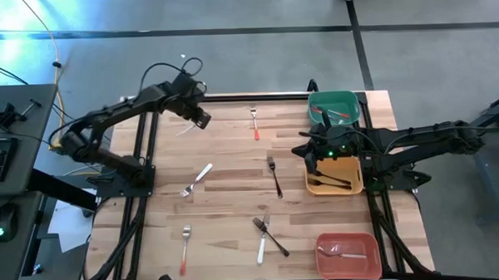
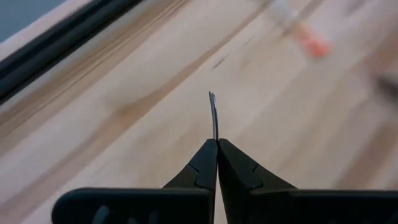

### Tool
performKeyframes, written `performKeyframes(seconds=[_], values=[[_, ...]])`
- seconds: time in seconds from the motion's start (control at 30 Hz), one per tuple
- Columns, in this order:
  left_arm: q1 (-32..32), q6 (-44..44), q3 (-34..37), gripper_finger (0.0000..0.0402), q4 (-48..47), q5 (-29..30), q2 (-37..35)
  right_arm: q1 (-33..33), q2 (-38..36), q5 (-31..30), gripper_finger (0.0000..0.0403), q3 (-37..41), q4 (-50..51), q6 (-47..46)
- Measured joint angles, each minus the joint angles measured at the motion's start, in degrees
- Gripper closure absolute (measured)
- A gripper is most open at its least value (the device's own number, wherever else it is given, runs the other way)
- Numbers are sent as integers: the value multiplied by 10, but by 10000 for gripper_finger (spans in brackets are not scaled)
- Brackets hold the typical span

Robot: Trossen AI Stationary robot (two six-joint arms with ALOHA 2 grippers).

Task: Sort silverware by color (type)
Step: Put the white fork into the orange bin

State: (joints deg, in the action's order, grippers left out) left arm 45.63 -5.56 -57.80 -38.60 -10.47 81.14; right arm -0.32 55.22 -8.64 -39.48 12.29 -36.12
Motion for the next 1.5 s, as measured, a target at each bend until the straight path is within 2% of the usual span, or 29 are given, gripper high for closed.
performKeyframes(seconds=[0.2,0.37,0.53,0.67,0.8,0.97,1.23,1.37,1.5], values=[[-15,-85,-1,401,89,-117,-70,0,8,1,399,0,-50,18],[-57,-172,-1,401,213,-176,-98,-3,63,0,358,0,-193,31],[-118,-263,-1,401,360,-196,-95,-6,135,-10,287,-5,-348,33],[-158,-317,-1,401,466,-206,-84,-16,172,-20,243,-36,-365,43],[-185,-367,-2,401,551,-206,-73,-25,195,-21,224,-77,-365,73],[-213,-414,-2,401,639,-204,-58,-43,214,-7,222,-130,-342,102],[-239,-433,-1,402,678,-176,-45,-70,240,65,231,-193,-308,110],[-241,-433,-1,402,686,-174,-45,-72,258,100,276,-215,-302,111],[-241,-433,-1,402,684,-173,-45,-71,271,112,350,-229,-300,121]])
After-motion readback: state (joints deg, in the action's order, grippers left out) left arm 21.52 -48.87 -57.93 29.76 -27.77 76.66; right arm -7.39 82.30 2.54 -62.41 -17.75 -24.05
